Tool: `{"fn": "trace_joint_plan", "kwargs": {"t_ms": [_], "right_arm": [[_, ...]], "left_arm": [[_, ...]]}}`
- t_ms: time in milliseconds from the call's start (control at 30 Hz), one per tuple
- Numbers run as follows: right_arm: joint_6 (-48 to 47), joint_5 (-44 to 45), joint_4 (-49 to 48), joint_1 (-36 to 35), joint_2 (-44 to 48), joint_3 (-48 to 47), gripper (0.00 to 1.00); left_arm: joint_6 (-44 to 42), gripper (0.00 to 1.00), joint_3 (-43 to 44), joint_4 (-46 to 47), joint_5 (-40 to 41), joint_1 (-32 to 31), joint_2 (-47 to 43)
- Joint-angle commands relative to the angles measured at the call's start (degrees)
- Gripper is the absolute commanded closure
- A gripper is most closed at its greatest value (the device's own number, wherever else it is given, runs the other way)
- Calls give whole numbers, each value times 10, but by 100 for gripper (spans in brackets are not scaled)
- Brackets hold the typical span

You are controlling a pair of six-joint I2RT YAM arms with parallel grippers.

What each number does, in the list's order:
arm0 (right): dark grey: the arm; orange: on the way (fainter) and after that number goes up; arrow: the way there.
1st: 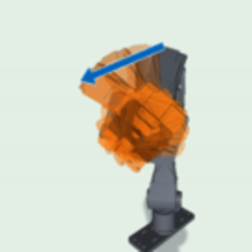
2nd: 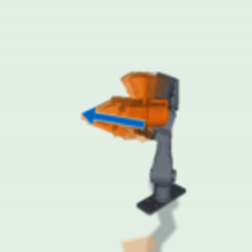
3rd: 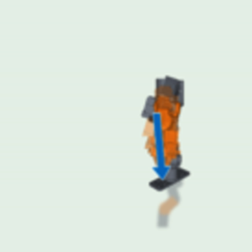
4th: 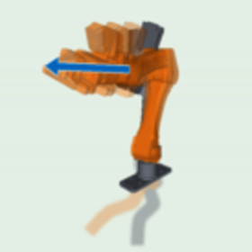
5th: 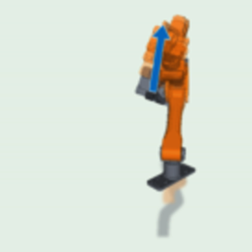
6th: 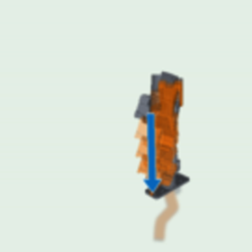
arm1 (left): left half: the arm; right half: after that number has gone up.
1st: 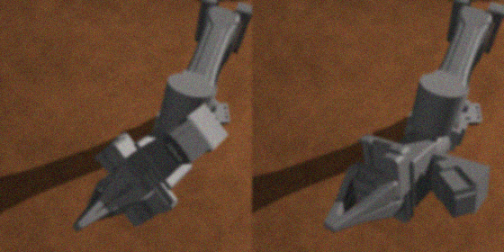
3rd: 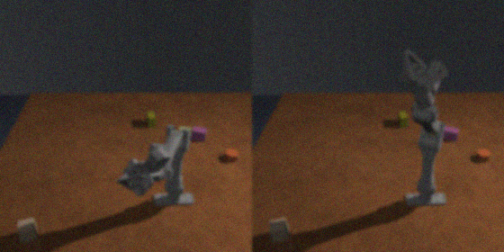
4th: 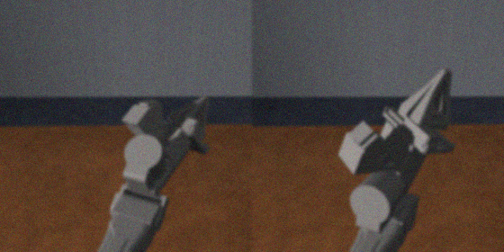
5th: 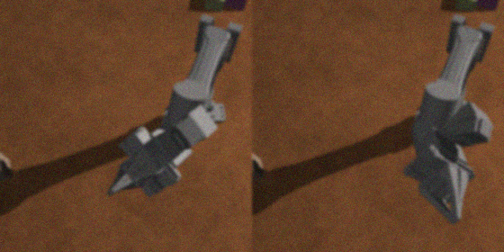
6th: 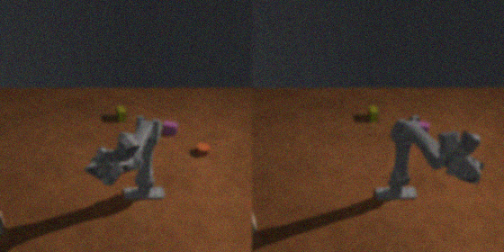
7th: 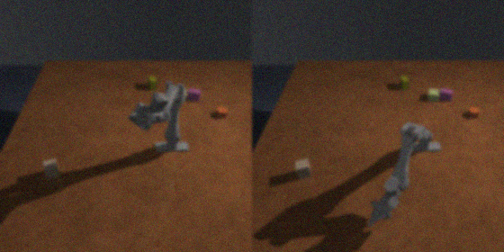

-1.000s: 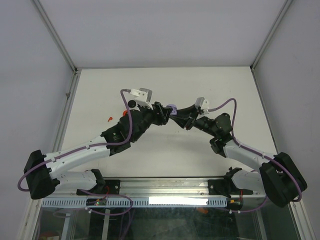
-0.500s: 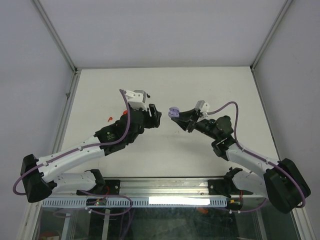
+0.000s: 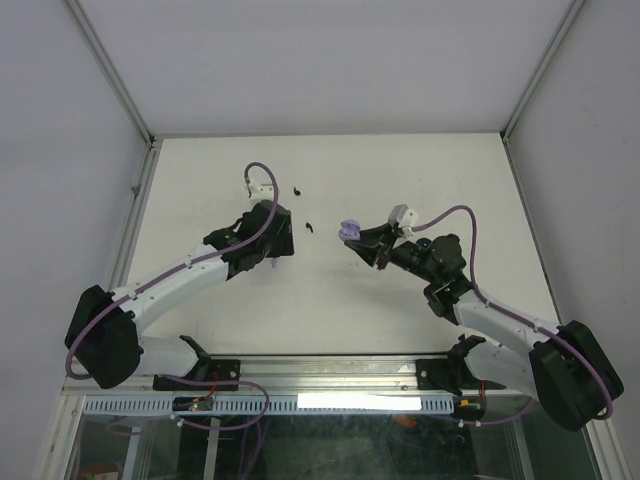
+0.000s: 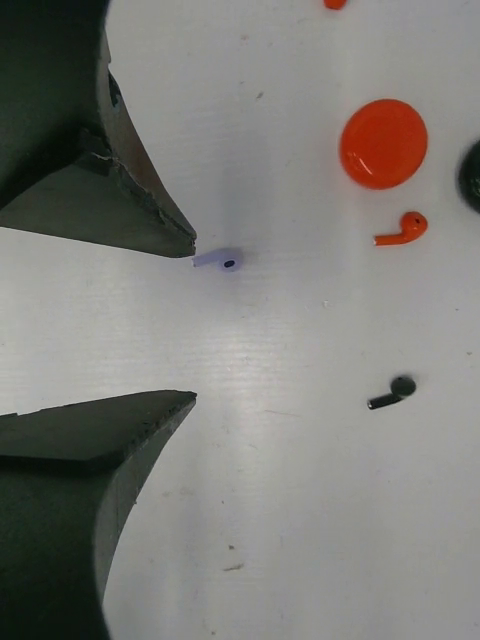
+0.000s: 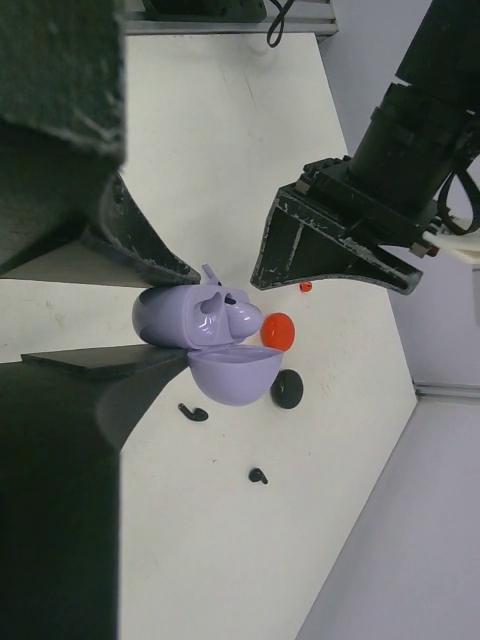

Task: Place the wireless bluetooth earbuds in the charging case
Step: Pick up the earbud from the center of the board.

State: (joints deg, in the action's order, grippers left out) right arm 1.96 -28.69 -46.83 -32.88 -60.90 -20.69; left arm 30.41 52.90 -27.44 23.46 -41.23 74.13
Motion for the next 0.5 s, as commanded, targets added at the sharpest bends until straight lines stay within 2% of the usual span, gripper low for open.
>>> {"fn": "trace_joint_plan", "kwargs": {"t_ms": [0,467], "right_arm": [[-9,8,-19,-3,14,4,97],[-6,5,-12,-3,19,6,97]], "left_arm": [[-15,43,18,-19,-46,24,24],[-96,51,69,-42,-102,81,177]]}}
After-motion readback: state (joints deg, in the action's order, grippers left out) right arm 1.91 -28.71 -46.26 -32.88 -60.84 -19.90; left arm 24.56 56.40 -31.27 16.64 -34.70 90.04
